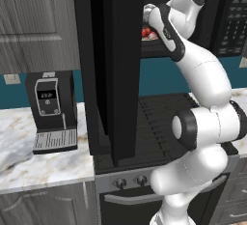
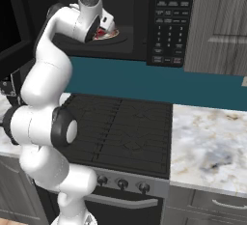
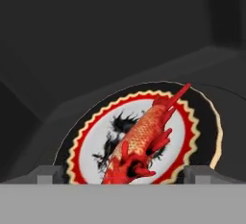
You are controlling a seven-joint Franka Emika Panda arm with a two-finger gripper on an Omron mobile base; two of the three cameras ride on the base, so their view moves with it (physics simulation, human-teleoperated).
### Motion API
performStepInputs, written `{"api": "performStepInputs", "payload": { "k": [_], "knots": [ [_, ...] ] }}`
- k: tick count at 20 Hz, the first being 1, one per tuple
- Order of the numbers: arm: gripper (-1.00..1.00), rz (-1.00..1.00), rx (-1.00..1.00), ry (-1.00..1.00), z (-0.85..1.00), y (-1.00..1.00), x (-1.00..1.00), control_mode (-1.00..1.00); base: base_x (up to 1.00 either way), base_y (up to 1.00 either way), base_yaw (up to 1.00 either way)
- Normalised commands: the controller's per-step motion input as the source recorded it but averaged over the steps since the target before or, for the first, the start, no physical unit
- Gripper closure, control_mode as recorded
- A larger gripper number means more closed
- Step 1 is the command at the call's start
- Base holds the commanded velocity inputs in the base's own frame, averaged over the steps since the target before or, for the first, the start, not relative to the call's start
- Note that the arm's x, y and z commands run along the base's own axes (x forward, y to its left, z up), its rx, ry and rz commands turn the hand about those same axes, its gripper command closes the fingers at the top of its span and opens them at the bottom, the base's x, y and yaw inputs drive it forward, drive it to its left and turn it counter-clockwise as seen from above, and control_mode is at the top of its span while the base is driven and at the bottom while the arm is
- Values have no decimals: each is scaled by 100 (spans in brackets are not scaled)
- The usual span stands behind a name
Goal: Transport the fish from the fridge to the microwave and turn on the microwave.
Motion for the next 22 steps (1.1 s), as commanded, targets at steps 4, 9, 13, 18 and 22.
{"api": "performStepInputs", "payload": {
  "k": [4,9,13,18,22],
  "knots": [
    [-100,7,0,0,16,-7,-71,-100,0,0,0],
    [-100,5,0,0,12,-3,-79,-100,0,0,0],
    [-100,4,0,-3,3,0,-90,-100,0,0,0],
    [-100,1,0,-3,5,0,-67,-100,0,0,0],
    [-100,3,0,0,5,0,-52,-100,0,0,0]
  ]
}}
